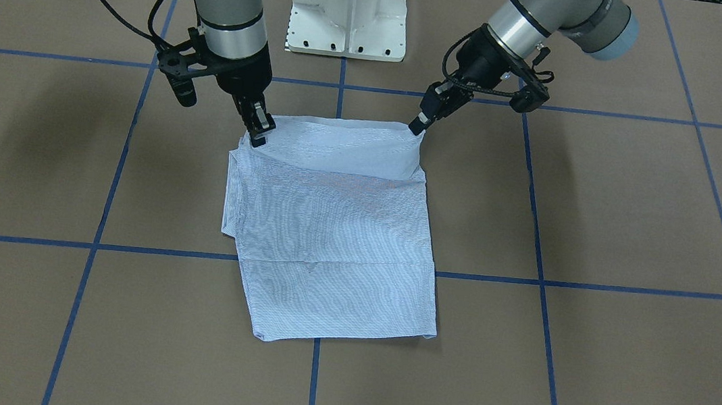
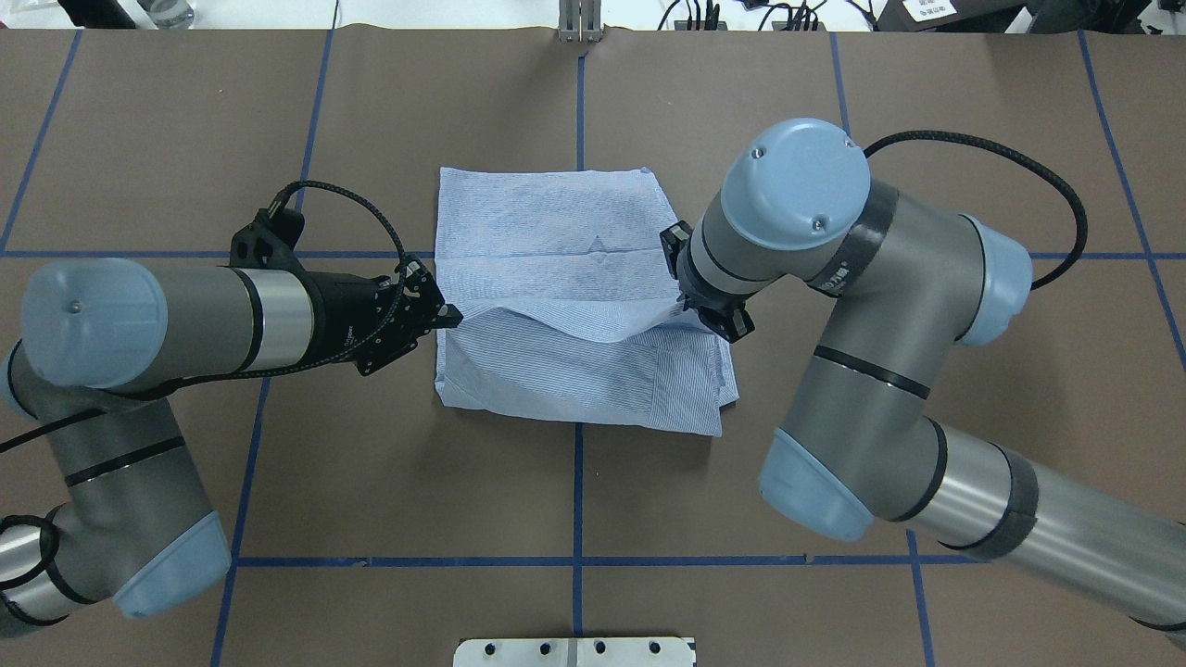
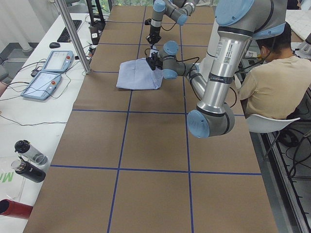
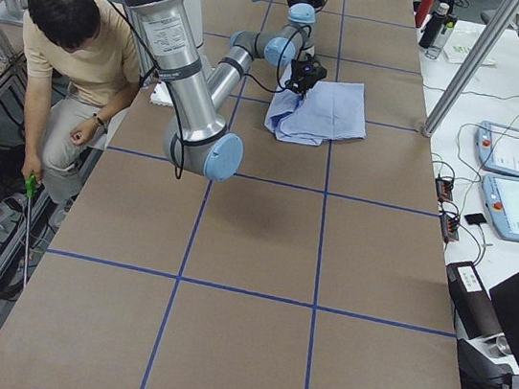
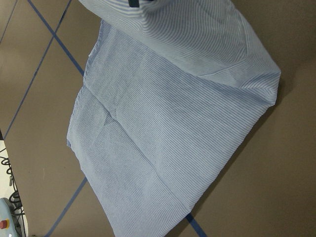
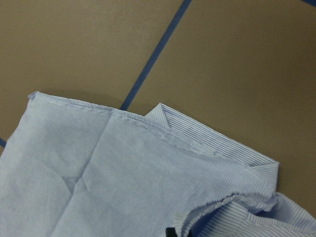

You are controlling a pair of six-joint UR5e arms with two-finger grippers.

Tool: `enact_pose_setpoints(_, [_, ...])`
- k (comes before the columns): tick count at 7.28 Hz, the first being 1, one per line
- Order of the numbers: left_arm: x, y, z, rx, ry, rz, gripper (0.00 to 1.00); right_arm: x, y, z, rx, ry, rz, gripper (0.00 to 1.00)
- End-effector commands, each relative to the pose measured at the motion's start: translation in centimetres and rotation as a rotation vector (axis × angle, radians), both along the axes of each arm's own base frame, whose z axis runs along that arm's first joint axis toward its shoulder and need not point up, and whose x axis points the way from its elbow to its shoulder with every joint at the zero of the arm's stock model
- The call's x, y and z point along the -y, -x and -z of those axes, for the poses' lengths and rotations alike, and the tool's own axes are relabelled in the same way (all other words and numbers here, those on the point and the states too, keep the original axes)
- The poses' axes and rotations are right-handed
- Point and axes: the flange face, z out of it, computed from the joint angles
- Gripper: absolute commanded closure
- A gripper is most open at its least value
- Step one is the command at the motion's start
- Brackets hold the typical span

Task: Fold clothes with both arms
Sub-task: 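Grasp the near edge with both grippers and fold it toward the far edge, then lay the folded edge down at the far side and open both grippers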

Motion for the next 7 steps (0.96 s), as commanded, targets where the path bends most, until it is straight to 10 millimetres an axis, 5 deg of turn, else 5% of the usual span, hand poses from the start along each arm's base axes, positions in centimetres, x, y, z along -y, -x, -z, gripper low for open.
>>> enact_pose_setpoints(1, [4.9, -1.2, -0.4, 0.054, -0.030, 0.050, 1.00, 5.7, 1.3, 0.8, -0.033, 0.018, 0.005, 1.00])
enact_pose_setpoints(3, [10.4, 0.2, -1.0, 0.116, -0.076, 0.115, 1.00, 11.3, 1.6, 3.0, -0.039, 0.036, 0.011, 1.00])
enact_pose_setpoints(4, [13.1, 0.8, -1.5, 0.162, -0.111, 0.137, 1.00, 14.3, 2.4, 2.4, 0.017, -0.002, -0.018, 1.00])
enact_pose_setpoints(7, [17.4, -1.3, -1.1, 0.203, -0.121, 0.151, 1.00, 17.3, 4.2, 0.0, -0.019, -0.002, -0.001, 1.00])
